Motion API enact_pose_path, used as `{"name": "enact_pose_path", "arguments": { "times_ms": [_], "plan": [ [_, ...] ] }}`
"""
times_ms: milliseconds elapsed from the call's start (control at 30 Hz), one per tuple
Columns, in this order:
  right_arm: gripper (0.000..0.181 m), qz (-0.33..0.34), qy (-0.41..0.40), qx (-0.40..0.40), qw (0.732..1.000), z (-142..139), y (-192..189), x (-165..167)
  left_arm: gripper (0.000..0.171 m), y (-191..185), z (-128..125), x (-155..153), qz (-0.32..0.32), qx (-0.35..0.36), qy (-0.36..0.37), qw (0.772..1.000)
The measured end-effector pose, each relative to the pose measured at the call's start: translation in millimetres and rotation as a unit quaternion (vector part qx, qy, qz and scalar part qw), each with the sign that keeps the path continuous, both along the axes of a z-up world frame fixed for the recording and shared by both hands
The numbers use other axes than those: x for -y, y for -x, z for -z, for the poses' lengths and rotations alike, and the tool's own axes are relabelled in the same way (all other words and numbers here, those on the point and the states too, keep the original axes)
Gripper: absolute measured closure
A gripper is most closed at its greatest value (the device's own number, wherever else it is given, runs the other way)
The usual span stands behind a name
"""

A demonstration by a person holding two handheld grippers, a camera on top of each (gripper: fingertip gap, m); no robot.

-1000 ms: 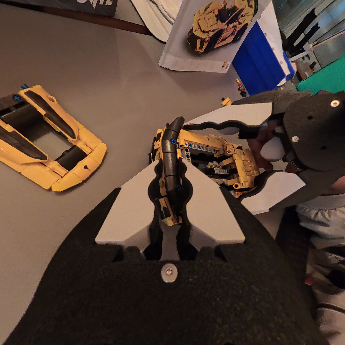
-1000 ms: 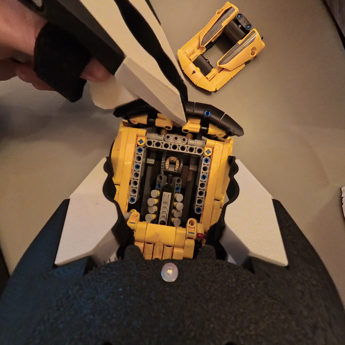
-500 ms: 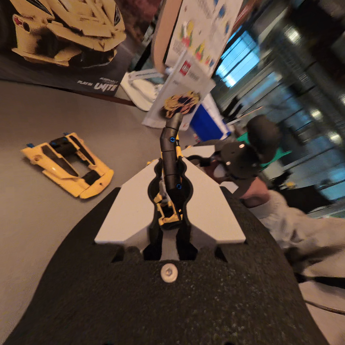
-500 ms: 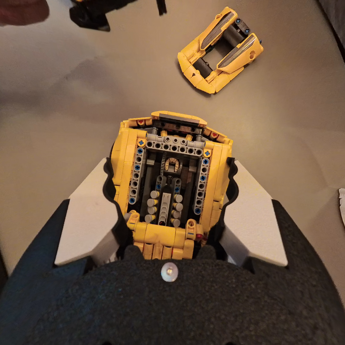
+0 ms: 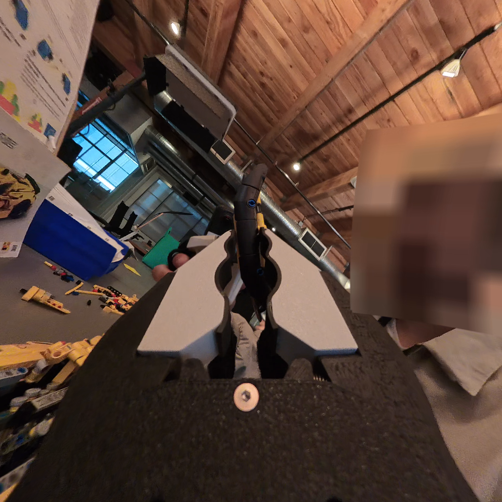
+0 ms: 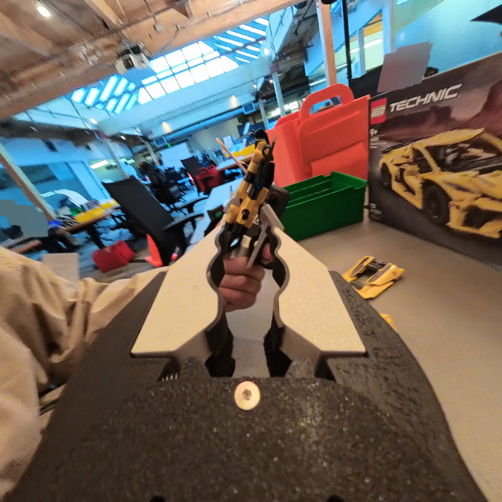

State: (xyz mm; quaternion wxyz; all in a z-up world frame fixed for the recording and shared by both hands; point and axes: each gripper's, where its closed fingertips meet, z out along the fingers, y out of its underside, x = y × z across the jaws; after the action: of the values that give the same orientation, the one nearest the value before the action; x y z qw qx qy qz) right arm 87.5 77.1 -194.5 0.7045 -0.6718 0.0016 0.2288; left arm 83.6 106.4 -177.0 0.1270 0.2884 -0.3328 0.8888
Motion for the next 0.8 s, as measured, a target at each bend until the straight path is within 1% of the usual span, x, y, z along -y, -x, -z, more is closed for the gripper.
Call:
{"name": "enact_pose_path", "arguments": {
  "times_ms": [33,67,133,233,267,333,467,533,633,800],
  "plan": [
    [0.160,-0.004,-0.012,-0.016,1.000,0.9,2.6,6.7,0.156,0.5,0.9,8.9,0.001,0.003,-0.008,1.000],
    [0.168,-0.005,-0.023,-0.029,0.999,1.4,3.8,12.2,0.156,0.8,1.8,15.8,0.002,0.005,-0.013,1.000],
    [0.168,-0.016,-0.025,-0.060,0.998,4.0,4.0,18.6,0.155,1.5,3.7,25.4,0.001,0.010,-0.023,1.000],
    [0.165,-0.057,-0.022,-0.108,0.992,6.8,7.6,21.2,0.156,1.5,7.4,35.5,0.000,0.013,-0.043,0.999],
    [0.165,-0.070,-0.021,-0.115,0.991,7.0,10.2,21.0,0.156,0.9,8.4,37.9,-0.003,0.014,-0.050,0.999],
    [0.169,-0.085,-0.021,-0.120,0.989,6.7,15.1,20.8,0.156,0.2,9.9,41.3,-0.004,0.015,-0.061,0.998],
    [0.178,-0.081,-0.020,-0.117,0.990,9.2,13.9,20.4,0.156,2.2,10.4,43.5,-0.001,0.021,-0.071,0.997],
    [0.176,-0.088,-0.019,-0.129,0.988,9.0,13.2,21.1,0.156,1.7,11.0,43.5,-0.003,0.020,-0.073,0.997],
    [0.178,-0.094,-0.013,-0.141,0.985,9.2,12.7,22.0,0.155,2.4,11.4,45.1,-0.005,0.024,-0.084,0.996],
    [0.177,-0.110,-0.020,-0.185,0.976,5.7,10.6,22.9,0.156,5.1,12.3,46.3,-0.017,0.033,-0.117,0.992]
  ]
}}
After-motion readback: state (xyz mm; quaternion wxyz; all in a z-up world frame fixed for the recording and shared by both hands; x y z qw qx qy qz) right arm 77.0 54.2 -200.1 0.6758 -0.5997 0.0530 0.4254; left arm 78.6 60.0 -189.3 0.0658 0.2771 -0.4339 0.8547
